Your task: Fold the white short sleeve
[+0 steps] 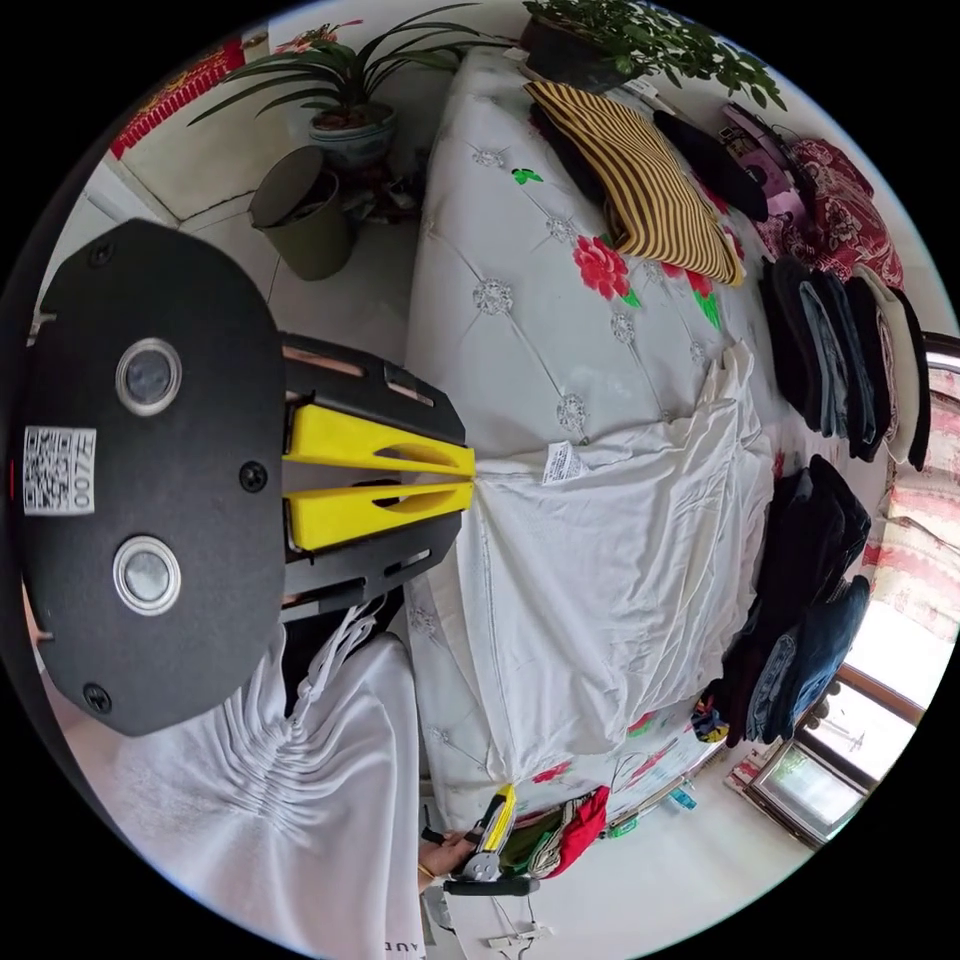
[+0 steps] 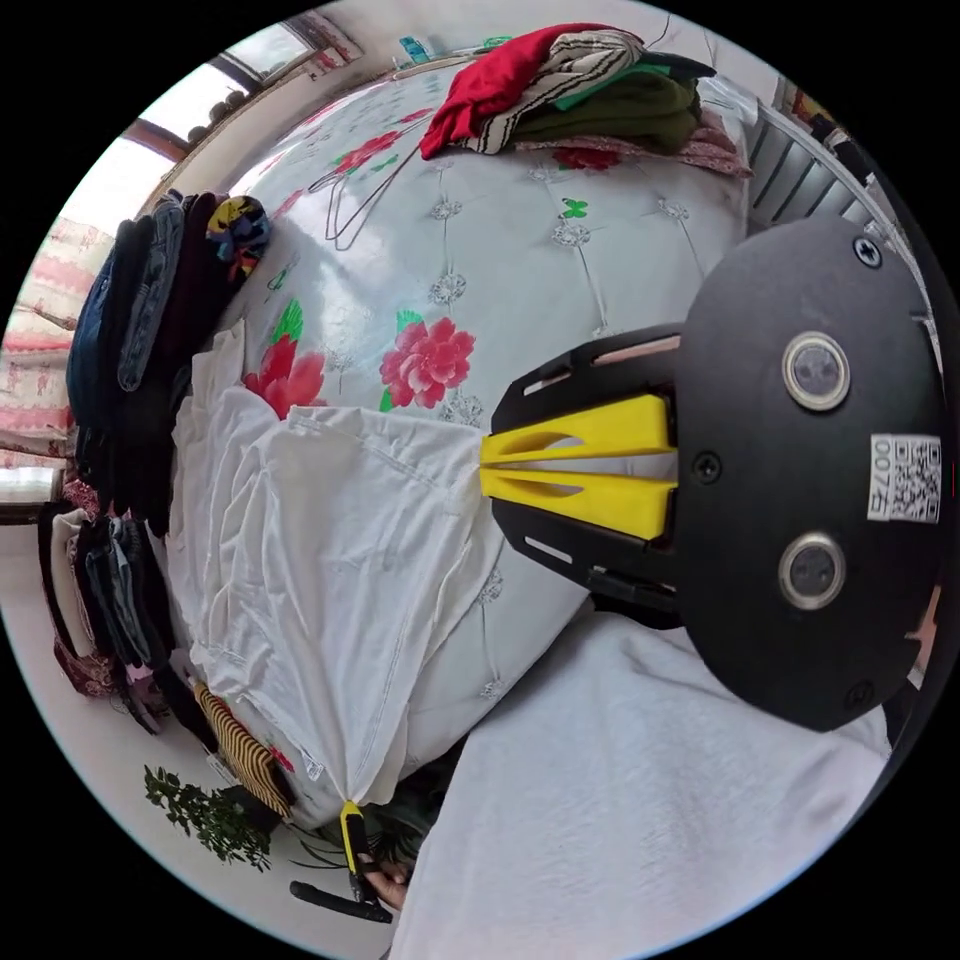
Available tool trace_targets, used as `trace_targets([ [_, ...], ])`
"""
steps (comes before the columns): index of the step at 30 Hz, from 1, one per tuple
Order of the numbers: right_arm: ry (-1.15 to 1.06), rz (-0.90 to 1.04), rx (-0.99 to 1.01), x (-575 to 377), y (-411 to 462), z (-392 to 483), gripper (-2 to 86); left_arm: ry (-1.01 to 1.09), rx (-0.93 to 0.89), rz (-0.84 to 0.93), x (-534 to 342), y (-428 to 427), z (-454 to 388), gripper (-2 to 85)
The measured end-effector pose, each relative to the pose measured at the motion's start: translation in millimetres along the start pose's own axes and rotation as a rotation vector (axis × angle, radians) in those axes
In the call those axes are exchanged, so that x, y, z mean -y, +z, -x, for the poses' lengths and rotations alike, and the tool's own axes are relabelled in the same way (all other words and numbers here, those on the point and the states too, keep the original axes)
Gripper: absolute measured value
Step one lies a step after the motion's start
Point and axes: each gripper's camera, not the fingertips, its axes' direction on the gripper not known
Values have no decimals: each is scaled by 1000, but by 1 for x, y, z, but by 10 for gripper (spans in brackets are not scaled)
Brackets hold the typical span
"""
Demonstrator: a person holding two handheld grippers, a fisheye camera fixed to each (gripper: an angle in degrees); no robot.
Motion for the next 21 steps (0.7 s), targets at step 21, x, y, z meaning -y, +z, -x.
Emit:
trace_targets([
  [21,193,-184,206,-34,-38,-49,-3,-35,-198,-139,23,-57,95,-9],
])
